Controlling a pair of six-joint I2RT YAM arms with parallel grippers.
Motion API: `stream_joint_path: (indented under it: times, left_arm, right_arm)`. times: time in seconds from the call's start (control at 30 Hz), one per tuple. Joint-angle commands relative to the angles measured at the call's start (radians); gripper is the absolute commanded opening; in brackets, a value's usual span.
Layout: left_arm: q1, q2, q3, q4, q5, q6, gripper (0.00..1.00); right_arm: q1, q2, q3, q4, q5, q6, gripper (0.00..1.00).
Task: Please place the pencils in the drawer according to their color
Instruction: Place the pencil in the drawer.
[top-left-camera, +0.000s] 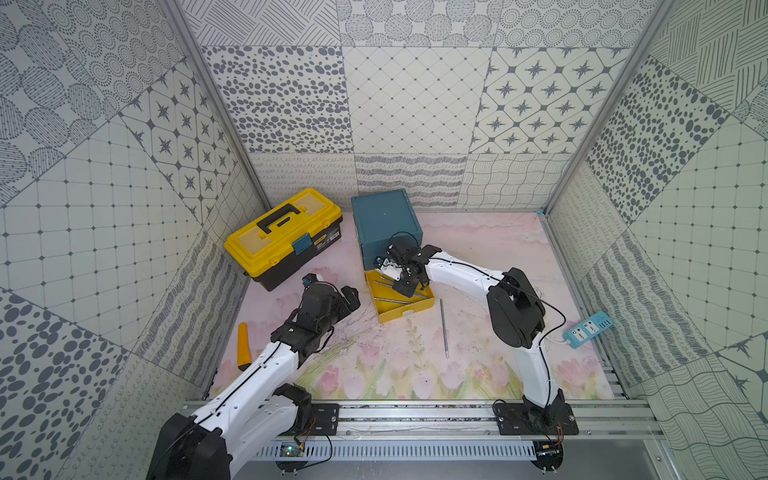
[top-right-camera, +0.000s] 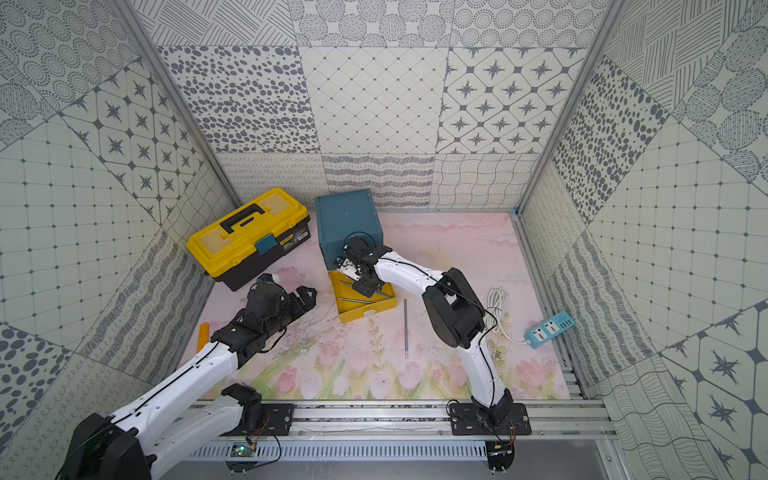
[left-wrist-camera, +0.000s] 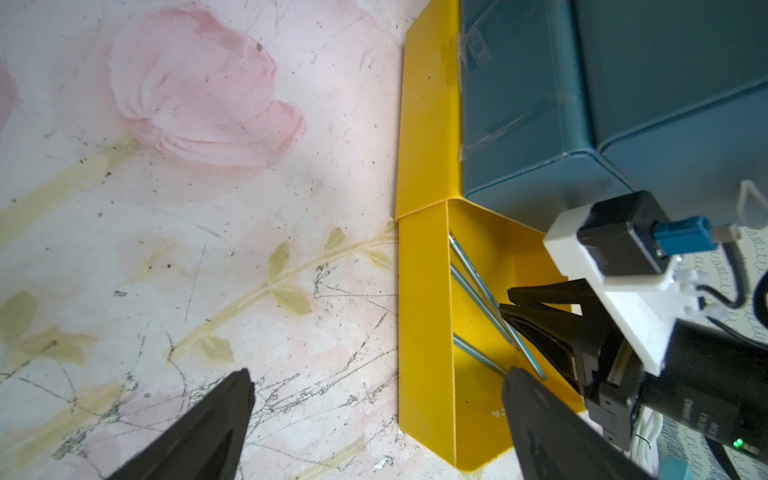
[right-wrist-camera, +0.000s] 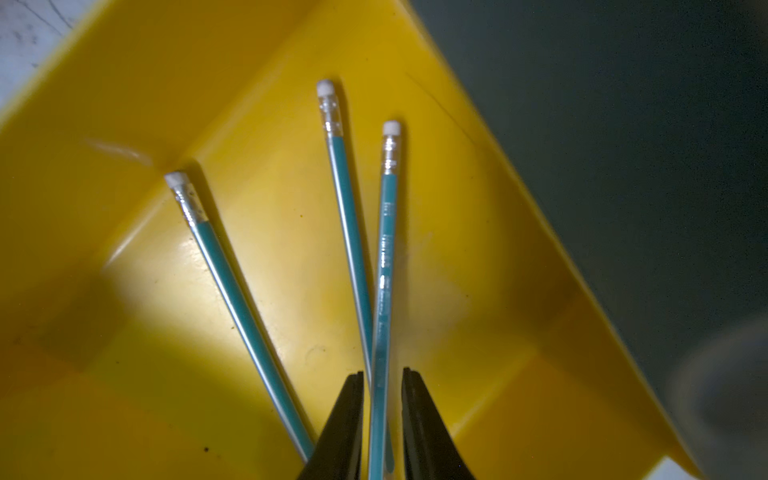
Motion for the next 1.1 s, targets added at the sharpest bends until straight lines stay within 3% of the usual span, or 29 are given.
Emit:
stream_joint_path:
  times: [0.0,0.67,1.07]
  left_arm:
    - [0.007,-0.003,0.001,0.003,-0.008,0.005,0.99]
    - [0.009,-0.043,-0.003,-0.017,-0.034,-0.004,0.99]
    - [0.012,-0.043,0.006,-0.029,-0.040,0.015,0.99]
  right_arm:
    - [-0.006,-0.011,0.026,0.003,-0.009,0.022,0.25]
    - [-0.003,-0.202,-0.028,0.012,-0.016,0.149,0.29]
    - [-0.003,-0.402,-0.202,-0.054,0.095,0.488,0.29]
